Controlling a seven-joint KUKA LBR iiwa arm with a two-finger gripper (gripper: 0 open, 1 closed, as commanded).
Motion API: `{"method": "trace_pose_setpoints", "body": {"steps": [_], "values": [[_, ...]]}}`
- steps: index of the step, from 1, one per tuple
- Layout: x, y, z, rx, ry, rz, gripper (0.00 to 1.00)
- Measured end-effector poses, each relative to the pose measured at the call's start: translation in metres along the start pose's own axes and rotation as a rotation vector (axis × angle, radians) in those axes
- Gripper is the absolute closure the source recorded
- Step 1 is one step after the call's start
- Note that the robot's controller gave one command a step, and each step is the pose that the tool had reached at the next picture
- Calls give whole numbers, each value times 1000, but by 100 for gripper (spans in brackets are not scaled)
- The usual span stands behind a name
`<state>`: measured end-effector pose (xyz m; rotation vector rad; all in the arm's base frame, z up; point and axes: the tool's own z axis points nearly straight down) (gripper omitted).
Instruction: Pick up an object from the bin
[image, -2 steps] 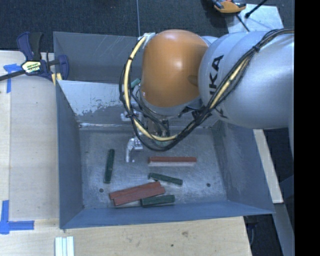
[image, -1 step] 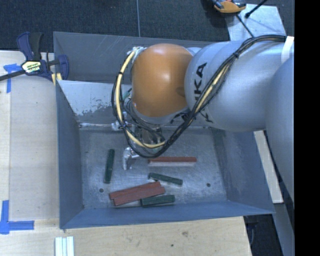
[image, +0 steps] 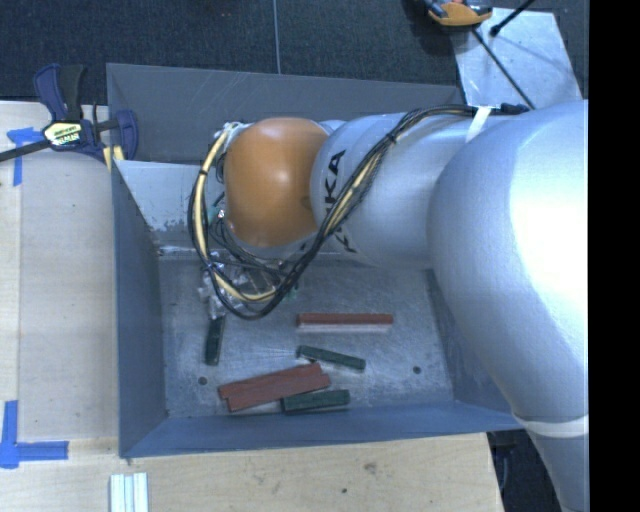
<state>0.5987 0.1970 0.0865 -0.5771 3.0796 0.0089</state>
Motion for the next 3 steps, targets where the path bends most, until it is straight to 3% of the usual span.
{"method": "trace_pose_setpoints", "body": {"steps": [1,2,3], "values": [[-1,-2,-1,3,-7,2,0],[-1,-2,-1,3,-6,2,0],[4,-4,6,4,1,-415,100]]}}
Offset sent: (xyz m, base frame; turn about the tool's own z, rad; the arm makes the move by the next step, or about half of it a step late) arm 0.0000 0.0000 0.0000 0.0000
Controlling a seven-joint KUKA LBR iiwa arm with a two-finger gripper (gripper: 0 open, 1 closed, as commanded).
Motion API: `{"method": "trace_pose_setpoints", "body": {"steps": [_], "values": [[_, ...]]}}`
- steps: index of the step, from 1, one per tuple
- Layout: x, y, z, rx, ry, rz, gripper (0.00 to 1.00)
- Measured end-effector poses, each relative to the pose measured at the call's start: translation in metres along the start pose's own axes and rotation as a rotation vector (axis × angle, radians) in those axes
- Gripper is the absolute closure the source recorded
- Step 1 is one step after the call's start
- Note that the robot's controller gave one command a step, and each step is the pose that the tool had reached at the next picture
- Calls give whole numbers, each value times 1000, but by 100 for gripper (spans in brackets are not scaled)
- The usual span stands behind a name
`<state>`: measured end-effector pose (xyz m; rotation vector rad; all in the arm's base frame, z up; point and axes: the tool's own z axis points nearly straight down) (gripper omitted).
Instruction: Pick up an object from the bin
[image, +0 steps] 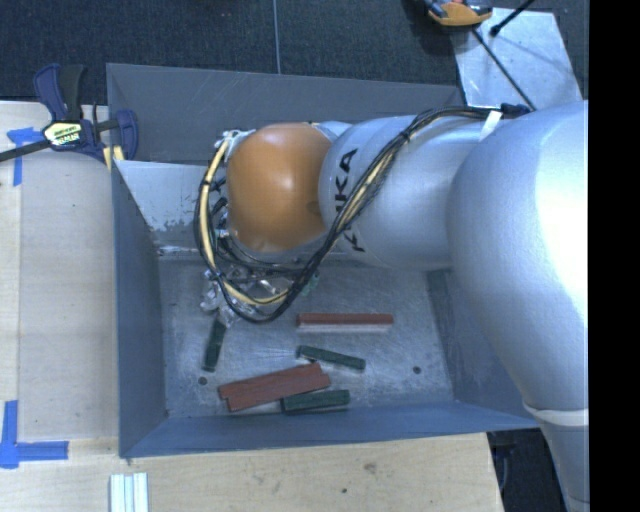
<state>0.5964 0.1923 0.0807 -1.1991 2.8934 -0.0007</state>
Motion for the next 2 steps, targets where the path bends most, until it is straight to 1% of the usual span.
{"method": "trace_pose_setpoints", "body": {"steps": [1,2], "values": [[-4,1,0,4,-21,1,0],[0,-1,0,1,-1,2,100]]}}
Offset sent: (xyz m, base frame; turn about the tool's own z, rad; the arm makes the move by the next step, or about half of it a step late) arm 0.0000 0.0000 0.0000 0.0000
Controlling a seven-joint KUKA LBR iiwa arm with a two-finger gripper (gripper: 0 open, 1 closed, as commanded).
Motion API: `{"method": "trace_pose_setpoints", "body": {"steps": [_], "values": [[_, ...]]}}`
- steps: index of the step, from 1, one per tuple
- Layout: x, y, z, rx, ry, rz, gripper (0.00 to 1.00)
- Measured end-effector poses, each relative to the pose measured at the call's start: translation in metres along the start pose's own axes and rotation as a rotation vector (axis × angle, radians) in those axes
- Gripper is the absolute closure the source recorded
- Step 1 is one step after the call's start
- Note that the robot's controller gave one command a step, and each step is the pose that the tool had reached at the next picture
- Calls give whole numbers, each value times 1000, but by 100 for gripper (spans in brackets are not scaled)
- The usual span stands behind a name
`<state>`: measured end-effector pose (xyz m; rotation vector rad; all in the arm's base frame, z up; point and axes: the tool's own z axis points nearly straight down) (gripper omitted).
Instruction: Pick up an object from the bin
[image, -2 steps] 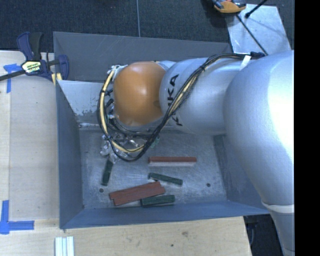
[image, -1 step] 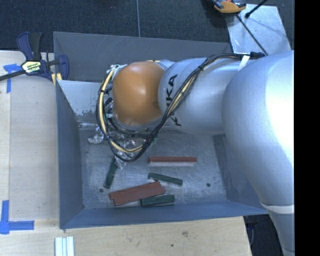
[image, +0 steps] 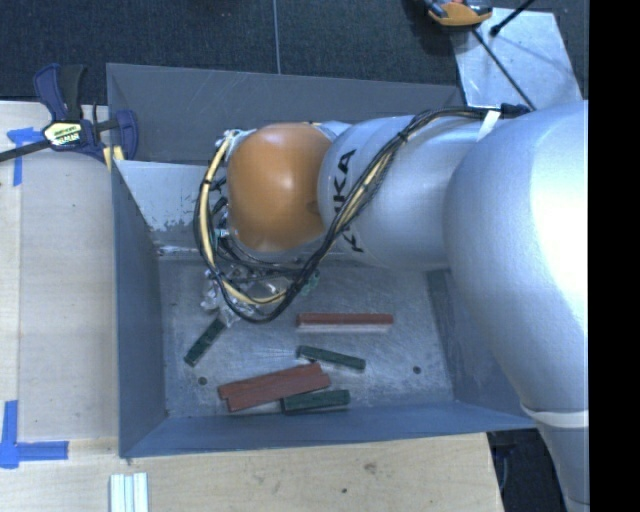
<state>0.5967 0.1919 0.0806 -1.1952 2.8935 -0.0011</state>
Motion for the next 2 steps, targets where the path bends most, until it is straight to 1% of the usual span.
{"method": "trace_pose_setpoints", "body": {"steps": [1,2], "values": [[0,0,0,0,0,0,100],[-11,4,-170,1,-2,88,100]]}}
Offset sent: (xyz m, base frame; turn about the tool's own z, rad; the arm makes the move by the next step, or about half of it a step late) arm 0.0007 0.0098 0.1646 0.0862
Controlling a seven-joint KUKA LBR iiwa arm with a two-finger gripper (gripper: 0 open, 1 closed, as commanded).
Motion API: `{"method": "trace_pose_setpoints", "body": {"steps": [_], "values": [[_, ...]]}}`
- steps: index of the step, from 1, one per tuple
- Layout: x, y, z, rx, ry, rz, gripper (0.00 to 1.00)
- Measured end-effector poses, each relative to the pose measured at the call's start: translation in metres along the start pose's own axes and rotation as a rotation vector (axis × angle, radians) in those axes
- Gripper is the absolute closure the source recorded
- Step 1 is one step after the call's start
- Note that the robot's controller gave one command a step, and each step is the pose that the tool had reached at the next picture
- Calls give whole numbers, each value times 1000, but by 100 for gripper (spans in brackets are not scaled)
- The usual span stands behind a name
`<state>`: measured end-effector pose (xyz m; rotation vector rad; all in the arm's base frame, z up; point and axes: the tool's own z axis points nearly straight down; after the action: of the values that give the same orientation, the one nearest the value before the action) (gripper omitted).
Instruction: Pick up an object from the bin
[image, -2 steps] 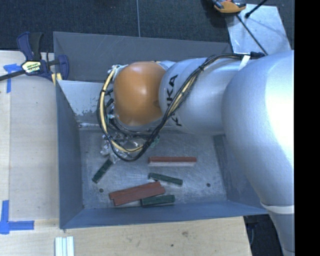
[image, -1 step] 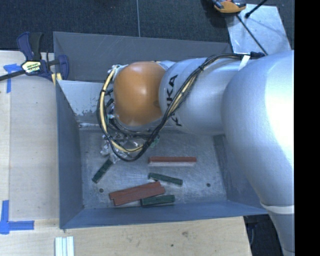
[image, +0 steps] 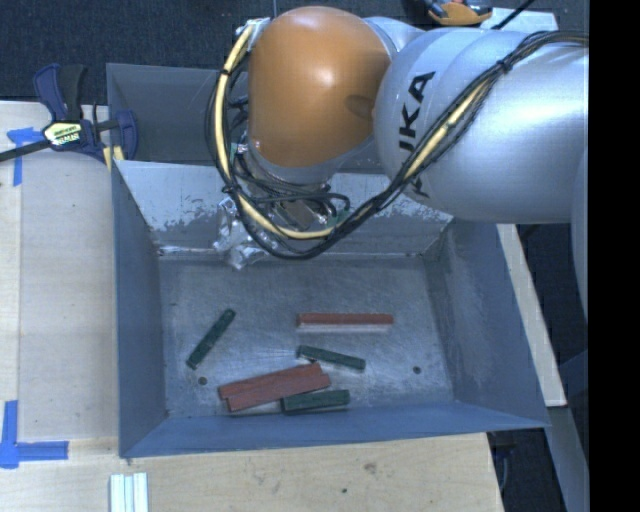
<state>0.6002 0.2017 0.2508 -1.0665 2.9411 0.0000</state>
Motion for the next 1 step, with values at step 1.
{"method": "trace_pose_setpoints", "body": {"steps": [1], "values": [[2,1,5,-4,8,0,100]]}}
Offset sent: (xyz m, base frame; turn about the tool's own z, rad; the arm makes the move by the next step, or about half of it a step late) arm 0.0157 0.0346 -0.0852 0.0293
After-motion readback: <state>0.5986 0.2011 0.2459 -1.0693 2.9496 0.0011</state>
